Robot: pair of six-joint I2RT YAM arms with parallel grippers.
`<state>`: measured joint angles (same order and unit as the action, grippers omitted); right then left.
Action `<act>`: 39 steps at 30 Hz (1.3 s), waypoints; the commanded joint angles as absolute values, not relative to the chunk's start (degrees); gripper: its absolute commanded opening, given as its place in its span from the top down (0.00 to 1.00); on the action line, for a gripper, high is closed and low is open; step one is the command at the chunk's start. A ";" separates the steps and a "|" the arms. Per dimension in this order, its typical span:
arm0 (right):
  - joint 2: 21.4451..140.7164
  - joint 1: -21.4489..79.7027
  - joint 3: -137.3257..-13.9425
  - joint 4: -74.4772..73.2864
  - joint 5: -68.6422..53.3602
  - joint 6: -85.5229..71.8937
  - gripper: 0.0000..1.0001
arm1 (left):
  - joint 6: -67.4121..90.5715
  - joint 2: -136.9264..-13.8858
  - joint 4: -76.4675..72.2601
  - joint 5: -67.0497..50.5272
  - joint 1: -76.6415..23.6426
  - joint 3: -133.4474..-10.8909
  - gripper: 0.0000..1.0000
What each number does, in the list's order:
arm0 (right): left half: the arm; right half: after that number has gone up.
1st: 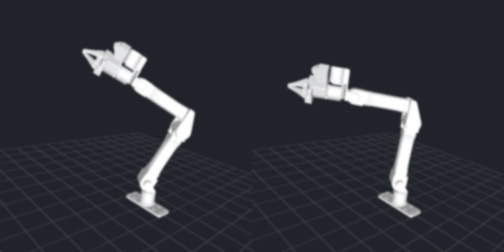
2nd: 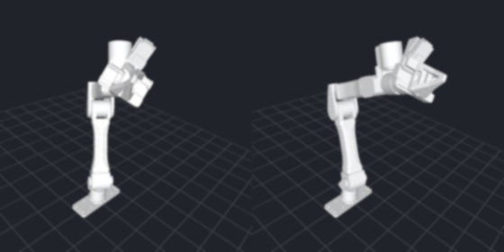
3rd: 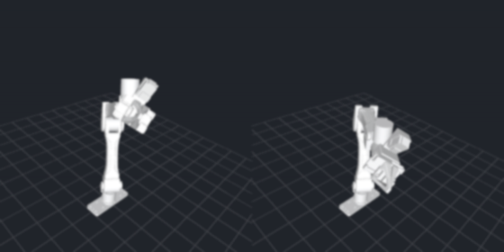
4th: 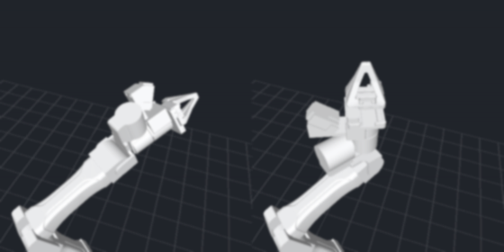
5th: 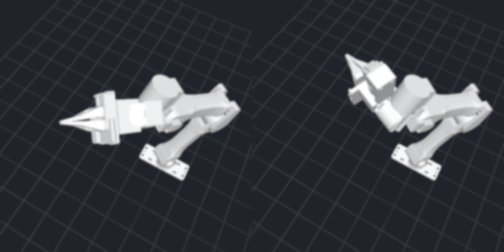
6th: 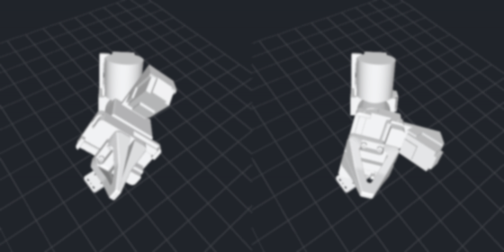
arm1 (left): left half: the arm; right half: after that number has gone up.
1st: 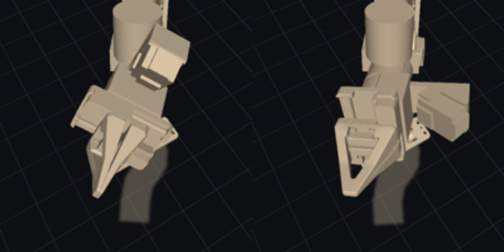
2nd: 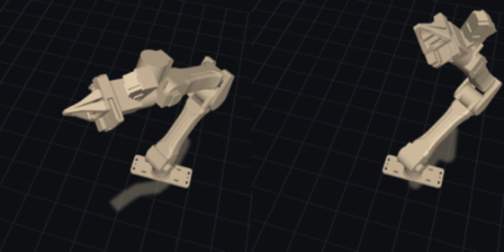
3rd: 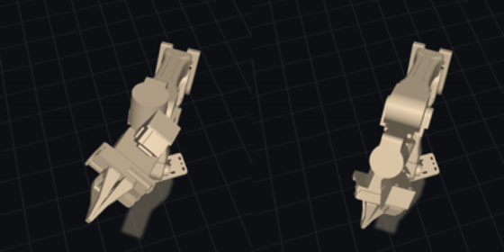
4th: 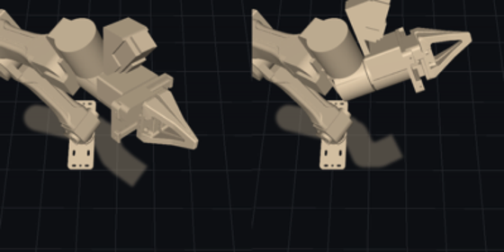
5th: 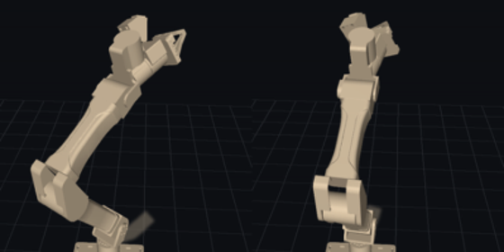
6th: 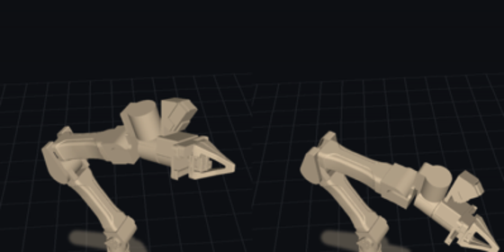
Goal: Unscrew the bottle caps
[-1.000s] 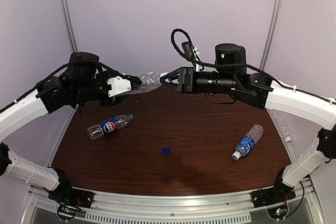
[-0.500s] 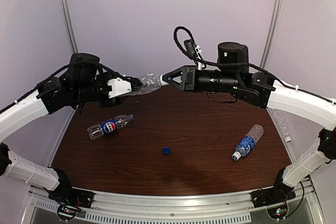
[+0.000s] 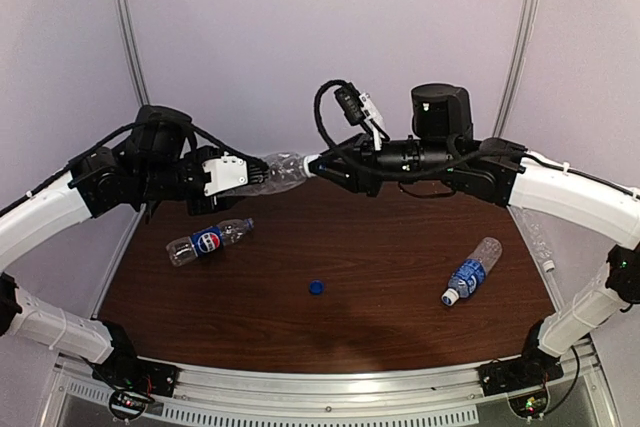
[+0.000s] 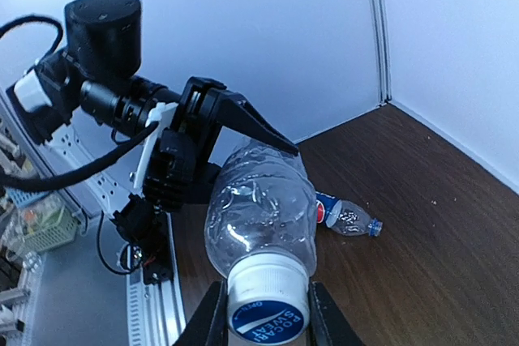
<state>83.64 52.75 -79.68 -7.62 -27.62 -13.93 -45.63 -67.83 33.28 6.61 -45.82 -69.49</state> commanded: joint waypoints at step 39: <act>77.76 57.62 -75.46 -1.27 -19.10 -20.70 0.21 | -42.80 -66.21 33.00 -3.44 -43.66 -69.75 0.68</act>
